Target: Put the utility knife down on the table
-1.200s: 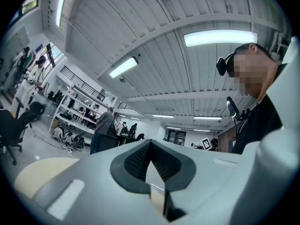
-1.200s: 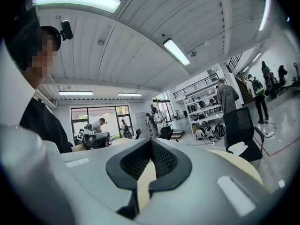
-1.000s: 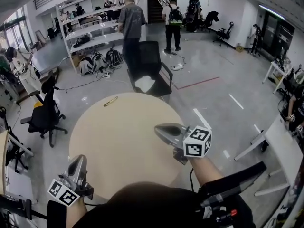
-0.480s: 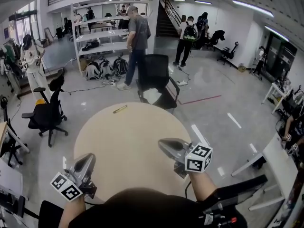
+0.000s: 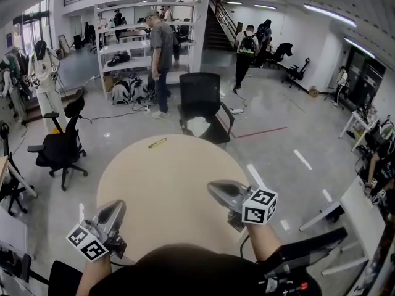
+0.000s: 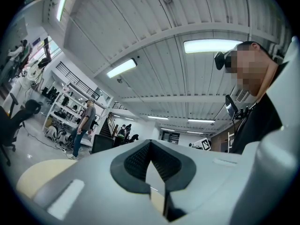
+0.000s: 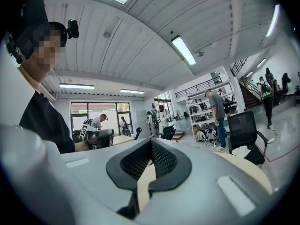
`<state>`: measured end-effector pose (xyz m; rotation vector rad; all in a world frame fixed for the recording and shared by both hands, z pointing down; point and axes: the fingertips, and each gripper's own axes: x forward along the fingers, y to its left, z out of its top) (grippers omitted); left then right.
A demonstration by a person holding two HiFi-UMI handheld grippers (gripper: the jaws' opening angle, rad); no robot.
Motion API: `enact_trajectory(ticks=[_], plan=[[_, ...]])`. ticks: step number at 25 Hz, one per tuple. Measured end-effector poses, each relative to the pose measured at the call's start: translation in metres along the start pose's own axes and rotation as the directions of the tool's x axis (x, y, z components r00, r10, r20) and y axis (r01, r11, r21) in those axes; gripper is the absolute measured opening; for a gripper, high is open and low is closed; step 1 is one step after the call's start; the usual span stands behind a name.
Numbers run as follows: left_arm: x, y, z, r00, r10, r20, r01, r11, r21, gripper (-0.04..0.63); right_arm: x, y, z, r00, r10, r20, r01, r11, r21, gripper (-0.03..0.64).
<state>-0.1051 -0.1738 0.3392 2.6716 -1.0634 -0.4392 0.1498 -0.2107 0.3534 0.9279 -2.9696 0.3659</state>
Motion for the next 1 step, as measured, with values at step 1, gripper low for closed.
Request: enact_trajectory(ticks=[1], plan=[[0.0009, -0.0003, -0.0014, 1.000, -0.001, -0.001, 0.001, 1.000, -0.001, -0.003, 0.0002, -0.0009, 0.0002, 1.000, 0.002, 0.001, -0.002, 1.000, -0.001, 0.012]])
